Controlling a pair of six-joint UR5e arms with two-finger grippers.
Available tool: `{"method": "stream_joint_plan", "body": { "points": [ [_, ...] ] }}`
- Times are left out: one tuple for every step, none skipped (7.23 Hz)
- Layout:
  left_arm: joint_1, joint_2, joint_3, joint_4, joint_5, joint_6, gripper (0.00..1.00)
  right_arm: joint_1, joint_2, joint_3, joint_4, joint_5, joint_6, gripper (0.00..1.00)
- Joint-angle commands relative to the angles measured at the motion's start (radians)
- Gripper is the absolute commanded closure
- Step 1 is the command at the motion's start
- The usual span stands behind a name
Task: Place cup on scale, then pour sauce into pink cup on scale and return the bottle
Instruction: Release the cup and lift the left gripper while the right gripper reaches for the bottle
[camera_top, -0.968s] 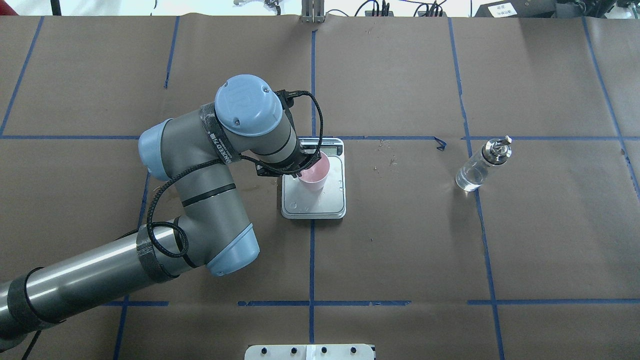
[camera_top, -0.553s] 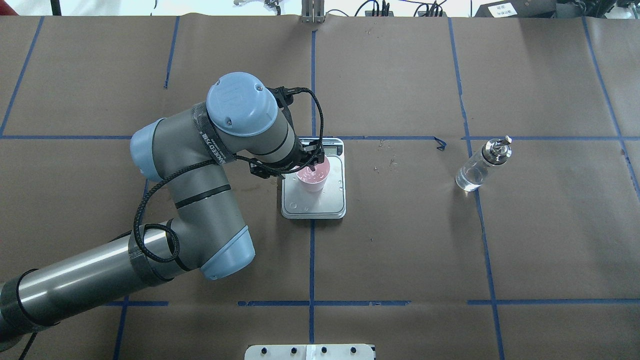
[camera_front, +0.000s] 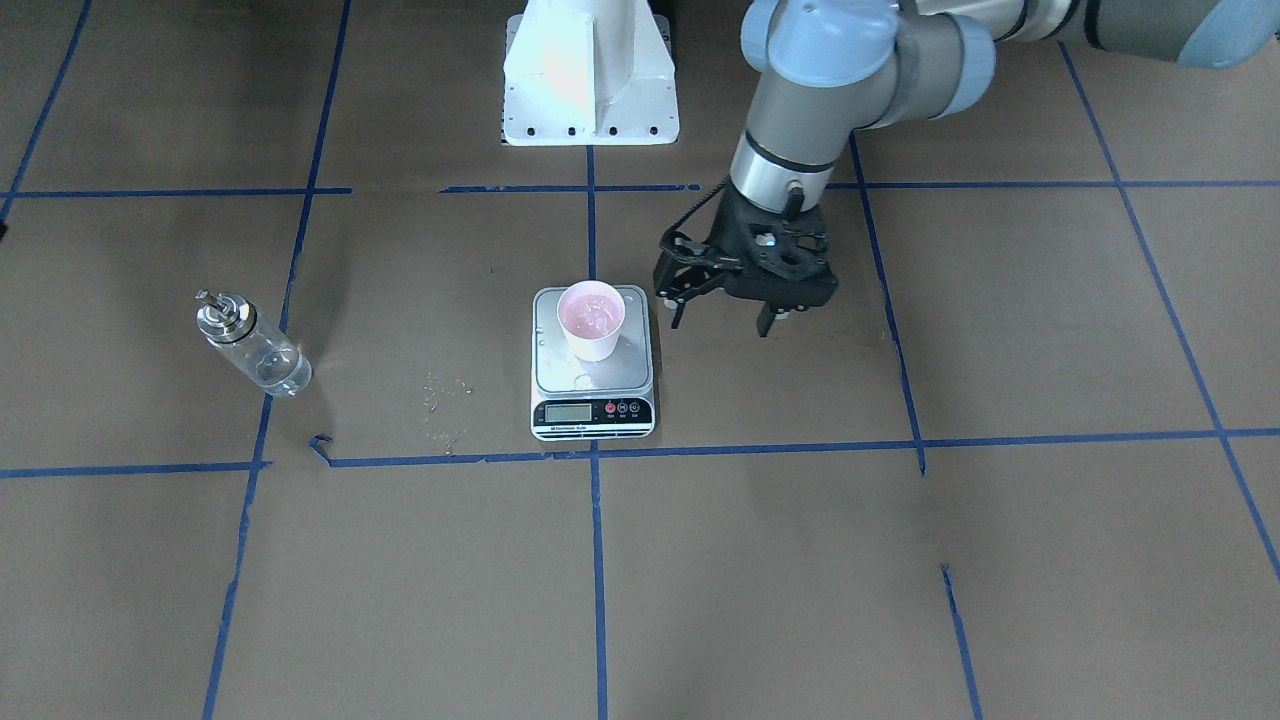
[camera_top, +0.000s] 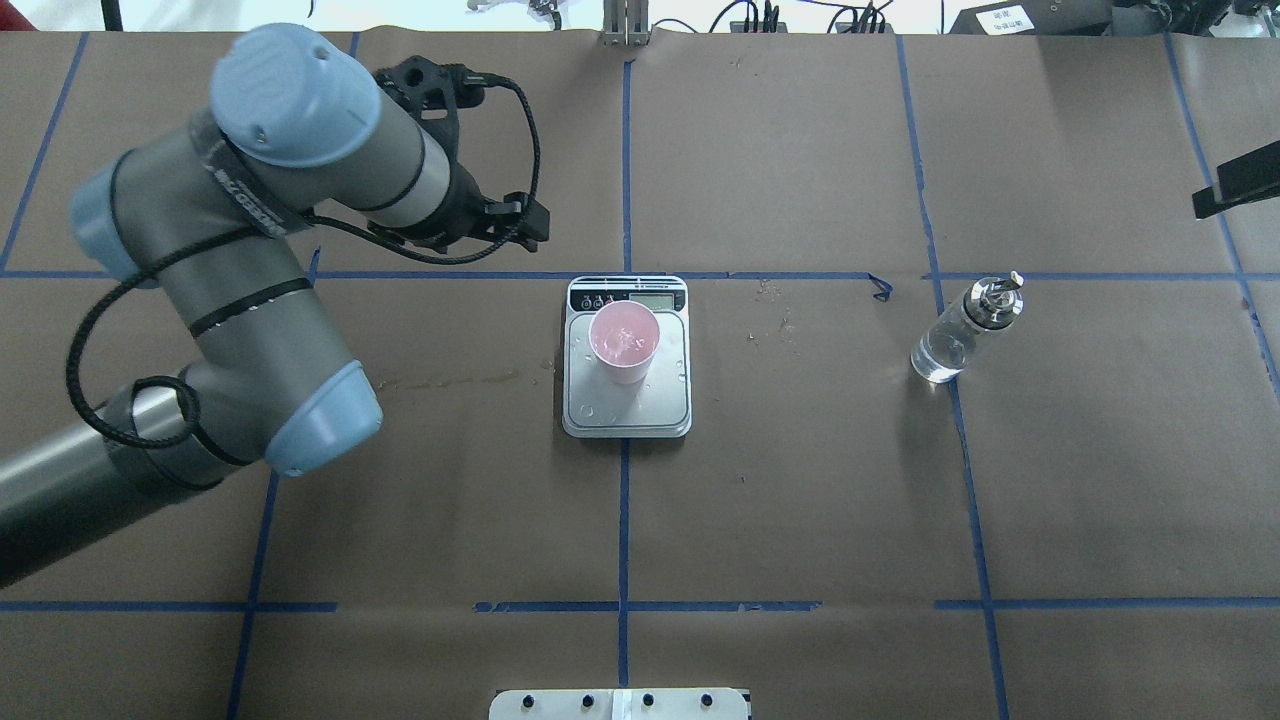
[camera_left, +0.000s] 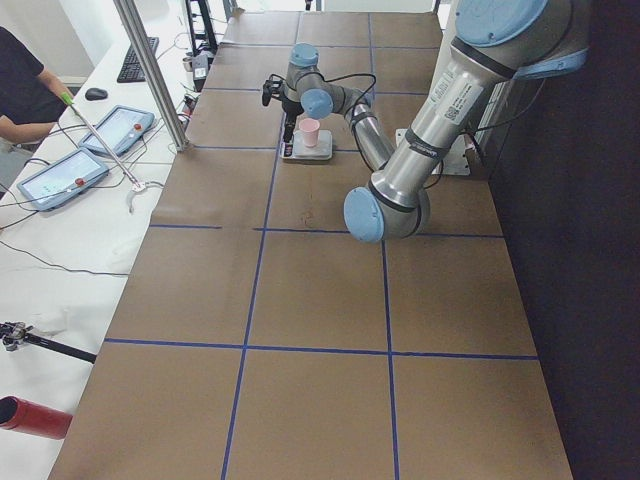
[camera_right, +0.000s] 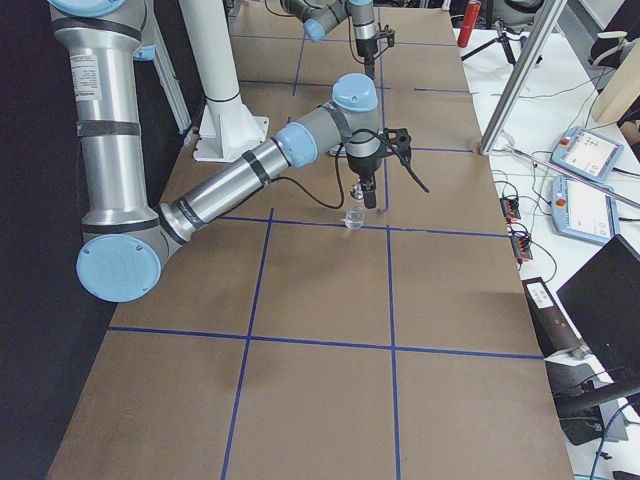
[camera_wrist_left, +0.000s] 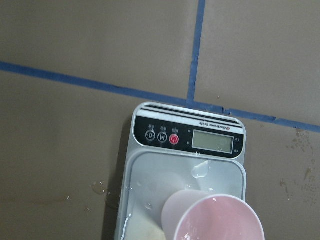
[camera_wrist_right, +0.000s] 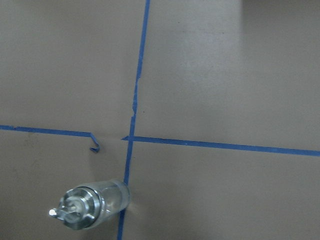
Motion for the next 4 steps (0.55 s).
{"method": "stream_joint_plan", "body": {
  "points": [
    [-0.179,0.090,-0.031,0.031,-0.009,0.304,0.00,-0.320,0.087,0.078,0.003,-0.277,0.404,0.00],
    [-0.258,0.122,-0.029,0.060,-0.047,0.475,0.00,-0.492,0.110,0.102,0.006,-0.478,0.561,0.00],
    [-0.356,0.184,-0.023,0.054,-0.108,0.652,0.00,-0.588,0.104,0.118,0.022,-0.597,0.627,0.00],
    [-0.407,0.196,-0.009,0.051,-0.156,0.722,0.00,-0.659,0.092,0.119,0.031,-0.704,0.670,0.00]
  ]
}}
